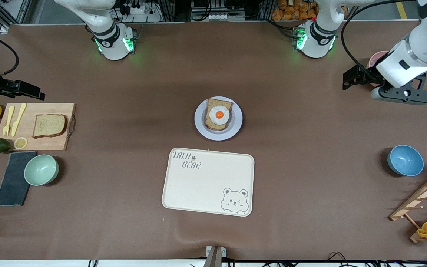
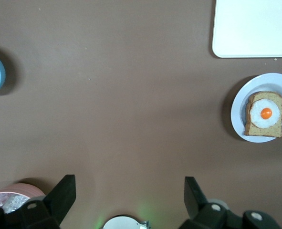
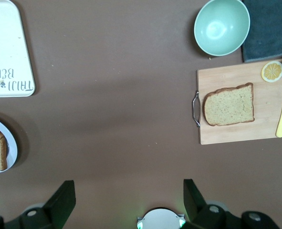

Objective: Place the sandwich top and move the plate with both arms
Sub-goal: 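Move the right gripper toward the bread slice on the cutting board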

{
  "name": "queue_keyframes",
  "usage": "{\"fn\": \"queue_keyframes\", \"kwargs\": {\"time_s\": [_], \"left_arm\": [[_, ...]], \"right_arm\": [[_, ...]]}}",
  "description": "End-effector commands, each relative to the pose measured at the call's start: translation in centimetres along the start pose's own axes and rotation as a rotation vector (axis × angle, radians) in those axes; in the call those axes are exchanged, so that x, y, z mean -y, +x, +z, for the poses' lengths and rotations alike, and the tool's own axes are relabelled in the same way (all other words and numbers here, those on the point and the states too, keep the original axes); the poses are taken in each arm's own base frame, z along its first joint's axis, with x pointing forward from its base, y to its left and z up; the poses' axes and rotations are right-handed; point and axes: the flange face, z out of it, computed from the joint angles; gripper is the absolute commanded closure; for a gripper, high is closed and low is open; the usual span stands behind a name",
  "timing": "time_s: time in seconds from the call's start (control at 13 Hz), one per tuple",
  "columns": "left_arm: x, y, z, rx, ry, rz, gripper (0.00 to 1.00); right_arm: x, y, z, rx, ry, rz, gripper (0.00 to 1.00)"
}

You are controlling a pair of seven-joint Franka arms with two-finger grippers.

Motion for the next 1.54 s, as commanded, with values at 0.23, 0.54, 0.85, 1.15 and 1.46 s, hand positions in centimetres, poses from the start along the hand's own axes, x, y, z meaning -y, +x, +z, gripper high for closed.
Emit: {"fn": "queue_keyframes", "kwargs": {"time_s": [0.23, 0.54, 0.85, 1.15, 1.46], "left_arm": [[-0.4, -0.6, 1.0, -0.004, -0.015, -0.015, 0.0], [-0.5, -0.9, 0.7, -0.011, -0.014, -0.013, 0.0], [-0.5, -0.8, 0.7, -0.013, -0.014, -0.013, 0.0], [-0.4, -0.9, 0.5, -0.016, -0.014, -0.015, 0.0], [-0.4, -1.0, 0.3, -0.022, -0.014, -0.014, 0.0]], "right_arm": [[-5.6, 2.7, 3.8, 0.062, 0.009, 0.08, 0.0], [-10.0, 3.9, 7.6, 0.071, 0.025, 0.13, 0.0], [-15.5, 5.5, 12.6, 0.089, 0.068, 0.095, 0.0], [-19.2, 6.5, 16.2, 0.09, 0.095, 0.099, 0.0], [-23.8, 7.7, 21.4, 0.095, 0.191, 0.019, 0.0]]}}
